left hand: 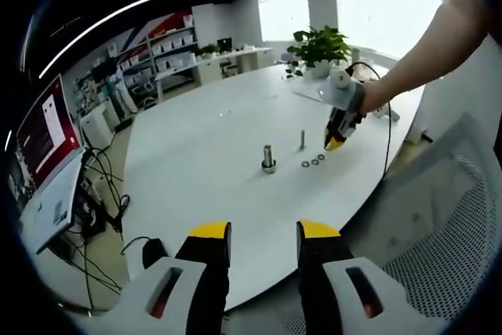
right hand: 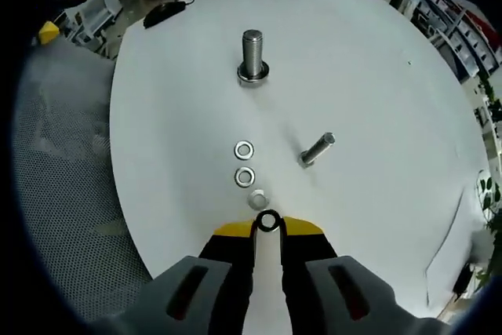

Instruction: Place the washer onto the threaded stud by aligning its center hole with the stud, sliding it down to the base, and recovering from edge contact or off-axis alignment until the washer reaches the visible bottom stop.

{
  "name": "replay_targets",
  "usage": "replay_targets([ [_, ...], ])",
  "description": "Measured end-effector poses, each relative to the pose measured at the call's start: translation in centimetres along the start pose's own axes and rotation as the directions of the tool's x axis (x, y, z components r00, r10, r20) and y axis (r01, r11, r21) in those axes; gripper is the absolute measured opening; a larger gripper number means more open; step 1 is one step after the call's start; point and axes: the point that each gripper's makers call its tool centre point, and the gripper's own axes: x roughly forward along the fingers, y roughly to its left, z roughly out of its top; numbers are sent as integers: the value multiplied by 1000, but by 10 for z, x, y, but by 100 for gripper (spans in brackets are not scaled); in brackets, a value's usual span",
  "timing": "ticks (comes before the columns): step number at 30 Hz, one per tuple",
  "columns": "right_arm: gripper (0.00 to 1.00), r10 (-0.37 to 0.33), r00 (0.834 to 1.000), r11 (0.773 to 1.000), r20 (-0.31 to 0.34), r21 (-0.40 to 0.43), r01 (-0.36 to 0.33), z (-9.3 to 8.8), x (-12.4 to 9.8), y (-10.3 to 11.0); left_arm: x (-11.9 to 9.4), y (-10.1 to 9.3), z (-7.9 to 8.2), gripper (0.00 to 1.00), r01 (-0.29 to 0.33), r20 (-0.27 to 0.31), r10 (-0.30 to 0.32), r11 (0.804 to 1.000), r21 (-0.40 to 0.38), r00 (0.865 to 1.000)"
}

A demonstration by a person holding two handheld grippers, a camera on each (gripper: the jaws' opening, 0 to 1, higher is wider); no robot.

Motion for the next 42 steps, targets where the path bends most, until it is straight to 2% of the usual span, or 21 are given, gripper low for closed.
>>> replay_targets([
  [11, 14, -33, 999, 998, 39, -45, 35, 28, -13, -24, 0, 0, 0, 31, -2, 2, 2, 1000, 2, 1000],
  [16, 14, -56, 997, 998, 55, -30, 57, 34, -18, -36, 0, 0, 0, 31, -2, 1, 2, 1000, 4, 1000],
  [20, 14, -91, 993, 989, 80, -113, 99, 43, -24, -37, 1, -2, -1, 31, 2, -6, -2, 1000, 12, 1000],
  [26, 14, -87, 992, 991, 94, -97, 96, 49, -24, -42, 0, -2, -1, 31, 5, -6, -5, 1000, 15, 1000],
  [30, 14, -79, 993, 988, 87, -126, 89, 53, -22, -38, 1, -3, -2, 31, 7, -9, -7, 1000, 18, 1000],
  [42, 14, -66, 996, 987, 67, -140, 75, 57, -14, -36, 0, -2, -1, 31, 4, -5, -4, 1000, 17, 1000],
])
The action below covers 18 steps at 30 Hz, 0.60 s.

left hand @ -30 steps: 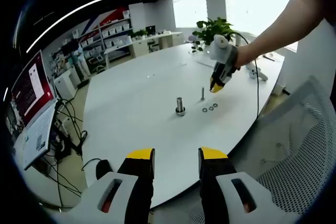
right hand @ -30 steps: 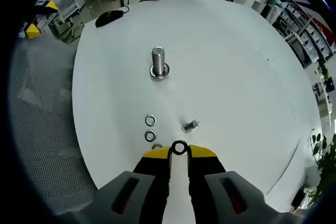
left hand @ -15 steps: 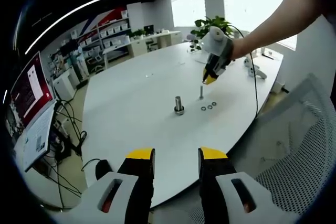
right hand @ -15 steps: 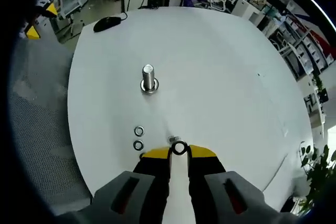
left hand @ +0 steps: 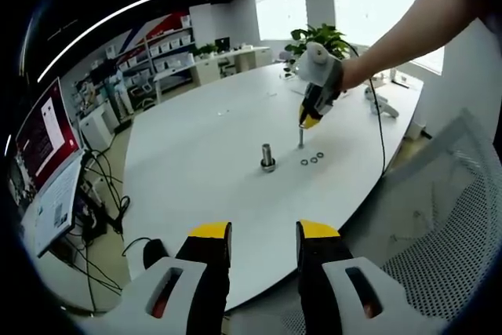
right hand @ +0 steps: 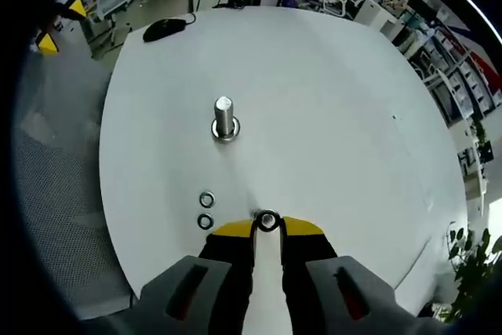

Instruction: Place the washer onto the threaded stud by aligning its center hole with the stud, sliding it down to the base, and recovering from edge contact or off-axis alignment until the washer reaches the visible bottom stop.

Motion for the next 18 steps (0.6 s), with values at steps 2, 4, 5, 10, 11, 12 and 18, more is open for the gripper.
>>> replay_targets([
  [2, 14, 1, 1000, 1000, -7, -4, -1, -1, 2, -1, 0, 0, 0, 31, 0, -1, 0, 1000, 0, 1000],
  [4, 14, 1, 1000, 1000, -10, -4, -1, 0, 3, 0, 0, 0, 0, 31, -1, -3, 1, 1000, 1, 1000],
  [5, 14, 0, 1000, 1000, -13, -5, 0, -1, 4, -1, 0, 0, 0, 31, -1, -3, 1, 1000, 0, 1000],
  [10, 14, 8, 1000, 1000, -25, -3, -8, -4, 8, -1, 1, -1, -2, 31, 5, -11, -5, 1000, 4, 1000],
  [11, 14, 10, 1000, 1000, -25, -1, -10, -4, 9, 0, 1, -1, -2, 31, 6, -12, -6, 1000, 4, 1000],
  [12, 14, 11, 1000, 1000, -27, 1, -11, -4, 9, 0, 1, -1, -2, 31, 6, -11, -6, 1000, 5, 1000],
  [18, 14, 22, 999, 1000, -40, 11, -22, -9, 18, 3, 2, -2, -2, 31, 11, -14, -11, 1000, 7, 1000],
])
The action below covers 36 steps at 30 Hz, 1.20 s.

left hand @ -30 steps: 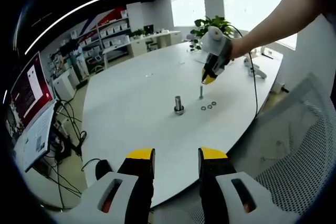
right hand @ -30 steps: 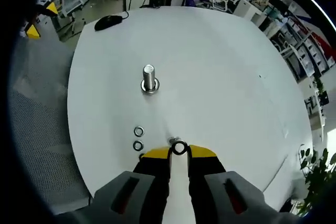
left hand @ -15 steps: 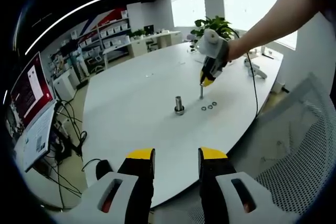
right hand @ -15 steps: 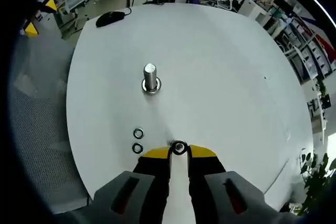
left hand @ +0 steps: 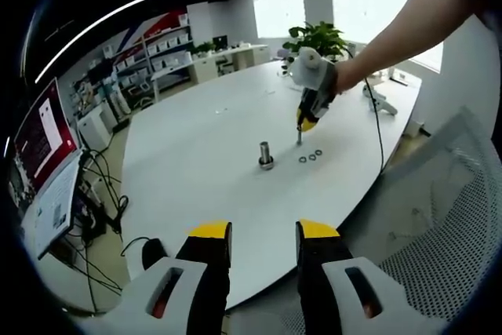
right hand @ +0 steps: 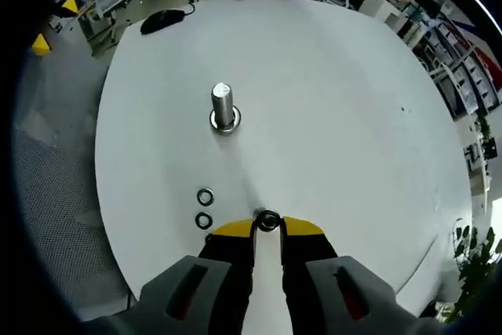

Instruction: Place the washer onto the threaded stud by aligning its center hole with the stud, sliding it down to the base, and recovering from edge contact or off-axis alignment until the washer reaches the visible bottom stop.

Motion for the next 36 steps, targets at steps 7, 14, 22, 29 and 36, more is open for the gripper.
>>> replay_targets([
  [7, 14, 9, 1000, 1000, -23, 6, -9, -5, 14, 2, 0, -1, -1, 30, 4, -5, -4, 1000, 2, 1000],
  [14, 14, 28, 999, 998, -28, 65, -26, -9, 29, -2, 0, -1, -2, 30, 7, -9, -7, 1000, -4, 1000],
  [22, 15, 37, 998, 997, -55, 67, -33, -16, 40, -1, 0, 0, -2, 29, 1, -10, -1, 1000, -9, 1000],
  [29, 15, 41, 997, 997, -61, 61, -38, -16, 42, -1, 0, 1, -2, 30, -2, -10, 2, 1000, -4, 1000],
  [36, 18, 38, 997, 996, -63, 85, -32, -20, 36, 3, 0, 1, -2, 30, -3, -10, 3, 1000, -4, 1000],
])
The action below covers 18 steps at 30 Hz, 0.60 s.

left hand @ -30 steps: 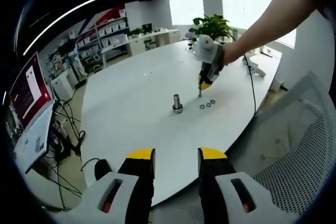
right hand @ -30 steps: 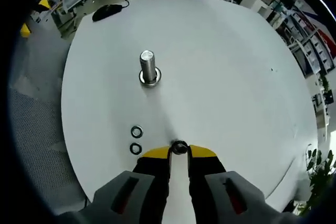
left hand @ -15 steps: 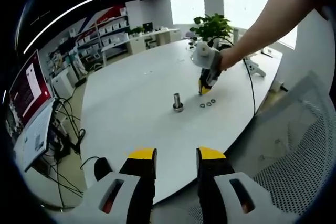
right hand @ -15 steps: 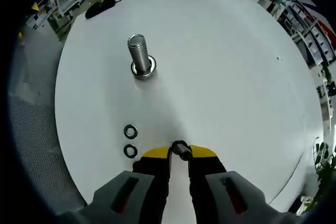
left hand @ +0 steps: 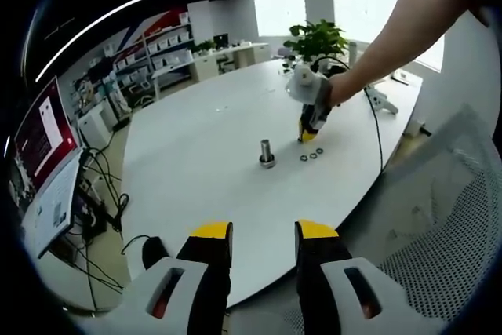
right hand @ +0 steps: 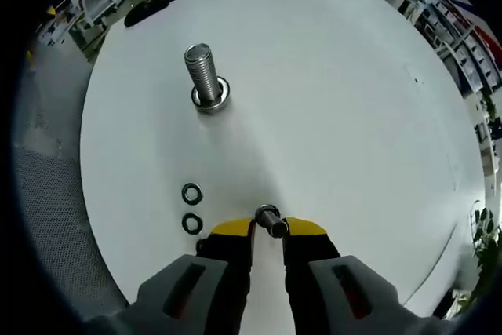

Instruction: Place the washer onto the threaded stud by aligning its center hole with the stud, sliding it down to the base, and recovering from edge contact or off-axis alignment until the washer reaches the visible bottom stop.

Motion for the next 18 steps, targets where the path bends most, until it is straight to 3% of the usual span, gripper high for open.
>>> replay_targets([
  [12, 19, 34, 999, 999, -33, 2, -34, -33, -8, 6, 1, -2, -1, 30, 6, -8, -6, 1000, 7, 1000],
  [18, 20, 89, 996, 995, 23, -38, -88, -23, -17, 26, 1, -3, -2, 30, 10, -12, -9, 1000, 14, 1000],
])
